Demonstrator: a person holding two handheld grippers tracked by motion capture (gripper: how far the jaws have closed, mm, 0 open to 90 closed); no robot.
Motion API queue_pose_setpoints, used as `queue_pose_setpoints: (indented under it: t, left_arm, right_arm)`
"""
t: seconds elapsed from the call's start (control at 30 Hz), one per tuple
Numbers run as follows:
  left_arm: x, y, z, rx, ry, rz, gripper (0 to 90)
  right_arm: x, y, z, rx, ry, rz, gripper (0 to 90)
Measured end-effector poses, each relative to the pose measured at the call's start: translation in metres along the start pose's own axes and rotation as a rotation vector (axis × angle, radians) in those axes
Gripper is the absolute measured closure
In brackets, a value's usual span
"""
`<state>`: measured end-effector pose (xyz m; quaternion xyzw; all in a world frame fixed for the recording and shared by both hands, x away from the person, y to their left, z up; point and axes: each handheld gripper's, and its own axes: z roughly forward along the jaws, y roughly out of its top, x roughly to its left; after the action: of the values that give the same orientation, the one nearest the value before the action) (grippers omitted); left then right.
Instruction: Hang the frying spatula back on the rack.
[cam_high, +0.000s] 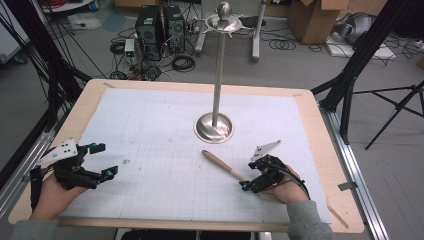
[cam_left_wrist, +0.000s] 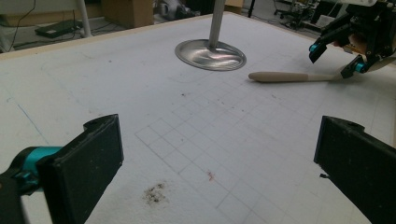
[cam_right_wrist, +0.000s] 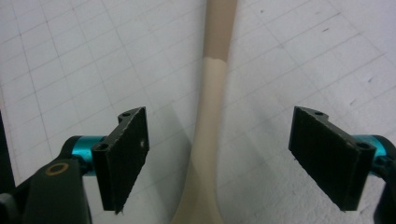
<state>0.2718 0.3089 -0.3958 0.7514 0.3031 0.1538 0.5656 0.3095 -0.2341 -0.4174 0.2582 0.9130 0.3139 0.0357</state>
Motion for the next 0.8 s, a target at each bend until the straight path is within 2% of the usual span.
queue_pose_setpoints:
  t: [0.13,0.37,0.43,0.47,0.57,0.6,0.8]
  left_arm:
    - [-0.0002,0.0001,-0.0003,-0.005,0.0,-0.006,1.8]
    - [0.0005,-0.0005,-0.0005,-0.001,0.002,-0.005,1.8]
    - [0.0006,-0.0004,-0.0006,-0.002,0.002,-0.006,1.8]
    - [0.0006,-0.0004,-0.0004,0.002,0.002,-0.002,1.8]
    - [0.0005,-0.0006,-0.0002,0.006,0.004,0.002,1.8]
    - [0.0007,-0.0006,-0.0004,0.006,0.005,0.002,1.8]
    - [0.0006,-0.0006,-0.0005,0.006,0.005,0.002,1.8]
  right_arm:
    - [-0.001,-0.0005,0.003,0.035,0.009,0.001,28.7]
    - [-0.0035,-0.0016,0.0047,0.051,0.021,0.013,38.3]
    - [-0.0031,-0.0021,0.0054,0.053,0.021,0.007,40.6]
    - [-0.0031,-0.0022,0.0049,0.05,0.014,0.004,44.9]
    - [-0.0022,-0.0027,0.0046,0.053,0.012,-0.003,47.0]
    - [-0.0001,-0.0031,0.004,0.057,0.022,-0.011,51.2]
    - [0.0053,-0.0031,0.0041,0.069,0.015,-0.034,55.9]
